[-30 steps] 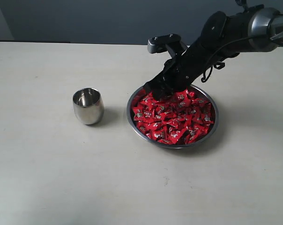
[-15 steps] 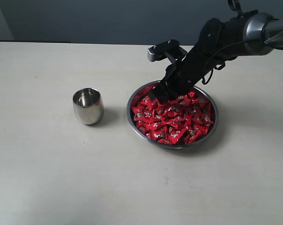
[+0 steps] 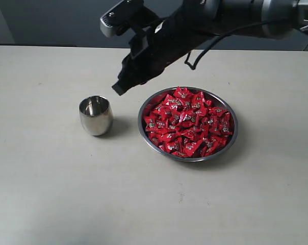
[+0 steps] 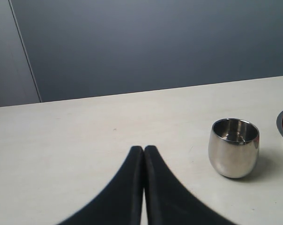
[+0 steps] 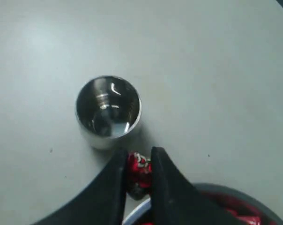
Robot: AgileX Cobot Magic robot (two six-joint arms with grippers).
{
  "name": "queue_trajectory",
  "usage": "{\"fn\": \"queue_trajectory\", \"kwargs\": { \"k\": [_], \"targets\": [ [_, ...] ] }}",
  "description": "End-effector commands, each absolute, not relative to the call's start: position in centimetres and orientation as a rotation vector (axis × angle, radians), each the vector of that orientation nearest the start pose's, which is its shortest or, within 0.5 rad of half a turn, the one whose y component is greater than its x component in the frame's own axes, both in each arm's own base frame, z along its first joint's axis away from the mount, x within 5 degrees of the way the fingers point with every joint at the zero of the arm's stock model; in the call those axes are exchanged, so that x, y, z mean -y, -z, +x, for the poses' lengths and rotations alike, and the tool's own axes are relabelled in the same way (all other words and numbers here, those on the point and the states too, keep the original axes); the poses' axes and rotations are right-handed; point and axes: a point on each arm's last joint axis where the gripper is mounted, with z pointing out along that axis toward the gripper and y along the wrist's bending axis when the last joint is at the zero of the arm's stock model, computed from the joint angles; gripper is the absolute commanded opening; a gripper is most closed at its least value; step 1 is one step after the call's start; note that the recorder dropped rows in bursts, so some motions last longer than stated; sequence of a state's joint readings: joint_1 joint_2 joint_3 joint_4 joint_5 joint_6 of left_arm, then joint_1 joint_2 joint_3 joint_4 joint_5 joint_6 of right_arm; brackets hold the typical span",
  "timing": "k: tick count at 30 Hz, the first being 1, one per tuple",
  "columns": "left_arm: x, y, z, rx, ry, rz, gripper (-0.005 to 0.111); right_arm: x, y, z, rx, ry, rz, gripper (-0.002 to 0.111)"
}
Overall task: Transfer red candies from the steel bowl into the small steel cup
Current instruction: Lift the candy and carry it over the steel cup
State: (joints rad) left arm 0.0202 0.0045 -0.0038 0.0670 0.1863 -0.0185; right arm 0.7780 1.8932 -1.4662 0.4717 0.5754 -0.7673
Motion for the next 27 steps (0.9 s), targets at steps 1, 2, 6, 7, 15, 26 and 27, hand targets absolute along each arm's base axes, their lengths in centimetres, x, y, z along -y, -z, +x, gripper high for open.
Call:
{"fn": "queue_trajectory", "kwargs": {
  "k": [1, 2, 6, 7, 15, 26, 27],
  "targets": [
    [-0.2, -19.7, 5.6, -1.665, -0.059, 0.016, 0.0, -34.6, -24.3, 28.9, -1.93, -0.5, -1.45, -0.001],
    [-0.2, -19.7, 5.6, -1.665, -0.059, 0.016, 0.0, -35.0, -24.2, 29.0, -1.927, -0.505, -1.45, -0.001],
    [-0.2, -19.7, 5.6, -1.665, -0.059, 0.016, 0.0, -37.3, -23.5, 29.5, -1.932, -0.572, -1.458, -0.001],
    [-0.2, -19.7, 5.6, -1.665, -0.059, 0.016, 0.0, -37.6, -23.2, 29.7, -1.937, -0.576, -1.467, -0.001],
    [-0.2, -19.7, 5.6, -1.665, -0.059, 0.016, 0.0, -39.4, -18.6, 31.1, -1.992, -0.566, -1.501, -0.001],
    [-0.2, -19.7, 5.6, -1.665, -0.059, 0.016, 0.0, -39.6, -16.8, 31.3, -2.025, -0.563, -1.506, -0.001],
    [-0.2, -19.7, 5.6, -1.665, -0.059, 0.016, 0.0, -39.6, -16.8, 31.3, -2.027, -0.563, -1.508, -0.001]
  ]
}}
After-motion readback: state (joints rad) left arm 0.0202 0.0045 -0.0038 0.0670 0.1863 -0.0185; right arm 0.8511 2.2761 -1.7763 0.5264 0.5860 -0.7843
